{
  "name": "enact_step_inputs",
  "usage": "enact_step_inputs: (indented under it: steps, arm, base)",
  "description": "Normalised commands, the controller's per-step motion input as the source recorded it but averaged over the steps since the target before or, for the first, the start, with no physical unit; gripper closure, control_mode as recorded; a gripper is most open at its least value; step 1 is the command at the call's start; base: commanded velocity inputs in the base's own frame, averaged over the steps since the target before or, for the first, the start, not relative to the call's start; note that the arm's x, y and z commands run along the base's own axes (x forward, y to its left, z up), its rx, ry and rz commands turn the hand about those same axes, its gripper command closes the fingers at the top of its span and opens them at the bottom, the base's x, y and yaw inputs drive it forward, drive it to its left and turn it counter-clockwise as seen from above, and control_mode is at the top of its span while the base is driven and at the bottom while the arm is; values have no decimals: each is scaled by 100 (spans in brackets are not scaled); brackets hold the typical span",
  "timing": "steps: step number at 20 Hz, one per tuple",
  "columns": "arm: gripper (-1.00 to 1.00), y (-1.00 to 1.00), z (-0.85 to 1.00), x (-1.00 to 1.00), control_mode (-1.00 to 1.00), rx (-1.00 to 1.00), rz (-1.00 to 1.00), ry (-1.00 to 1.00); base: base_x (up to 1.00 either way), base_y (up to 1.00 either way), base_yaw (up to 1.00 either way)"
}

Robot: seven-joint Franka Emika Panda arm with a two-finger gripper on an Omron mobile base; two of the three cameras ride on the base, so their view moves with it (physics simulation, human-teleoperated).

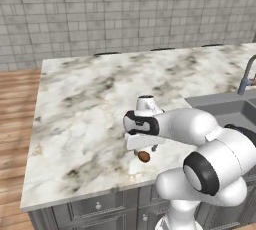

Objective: Gather the eggs and milk located in the vicinity of the sink area and place them right next to the bowl.

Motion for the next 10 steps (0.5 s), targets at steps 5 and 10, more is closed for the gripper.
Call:
enact_step_inputs:
  steps: [5, 10]
  arm:
    - [-100, 0, 0, -35, -100, 0, 1, -3]
    - [-100, 0, -3, -20, -100, 0, 4, -5]
  base:
    - [0, 0, 0]
    - [0, 0, 0]
